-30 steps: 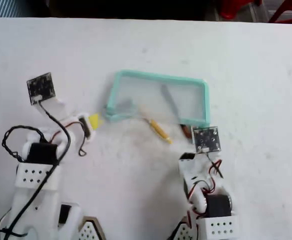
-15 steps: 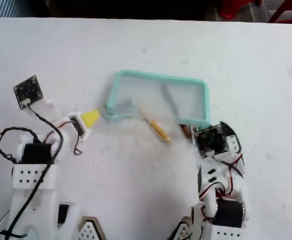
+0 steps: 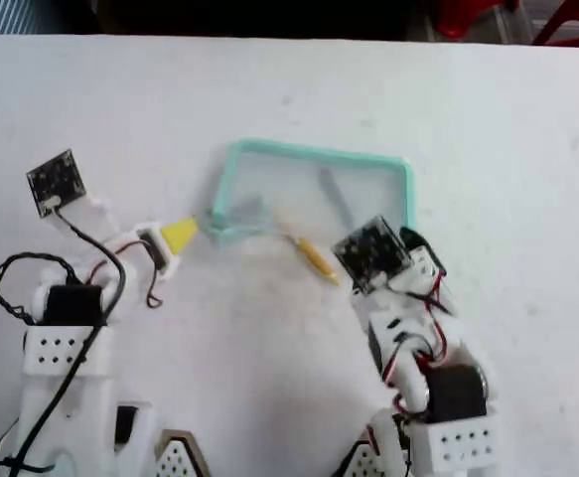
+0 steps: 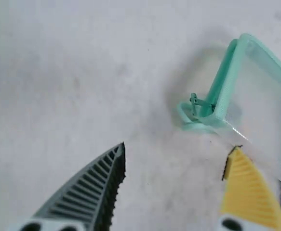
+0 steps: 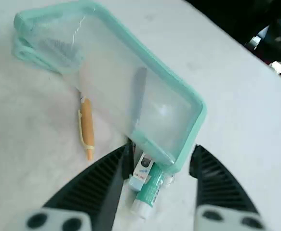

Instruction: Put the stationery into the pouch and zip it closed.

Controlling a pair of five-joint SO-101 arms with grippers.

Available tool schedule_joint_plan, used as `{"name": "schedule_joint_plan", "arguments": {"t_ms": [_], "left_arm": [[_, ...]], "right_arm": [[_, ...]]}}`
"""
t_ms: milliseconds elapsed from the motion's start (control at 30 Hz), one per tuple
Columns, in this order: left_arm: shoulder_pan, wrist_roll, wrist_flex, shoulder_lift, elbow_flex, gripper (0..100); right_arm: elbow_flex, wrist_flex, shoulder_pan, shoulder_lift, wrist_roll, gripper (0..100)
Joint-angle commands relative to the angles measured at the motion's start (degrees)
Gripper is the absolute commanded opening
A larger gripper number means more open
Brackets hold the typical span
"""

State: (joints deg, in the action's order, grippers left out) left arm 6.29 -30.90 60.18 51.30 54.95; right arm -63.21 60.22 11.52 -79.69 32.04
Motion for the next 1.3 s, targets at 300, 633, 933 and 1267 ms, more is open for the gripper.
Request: {"name": "schedule_joint_plan", "arguments": {"t_ms": [300, 633, 933, 1267], "left_arm": [[-24.40, 0.00, -0.97, -0.13, -0.53, 22], [-25.45, 1.14, -8.26, -0.57, 7.03, 31], [-25.45, -9.32, -19.25, -0.57, 8.88, 31], [-17.54, -25.41, -22.86, -18.59, 1.14, 31]], "right_arm": [[3.87, -4.62, -4.00, 13.49, -12.22, 20.9], [-2.02, -9.36, -9.80, 12.00, -13.63, 21.0], [-2.29, -9.01, -9.89, 12.00, -14.86, 21.1], [-3.60, -9.36, -8.22, 12.00, -14.77, 21.1]]}}
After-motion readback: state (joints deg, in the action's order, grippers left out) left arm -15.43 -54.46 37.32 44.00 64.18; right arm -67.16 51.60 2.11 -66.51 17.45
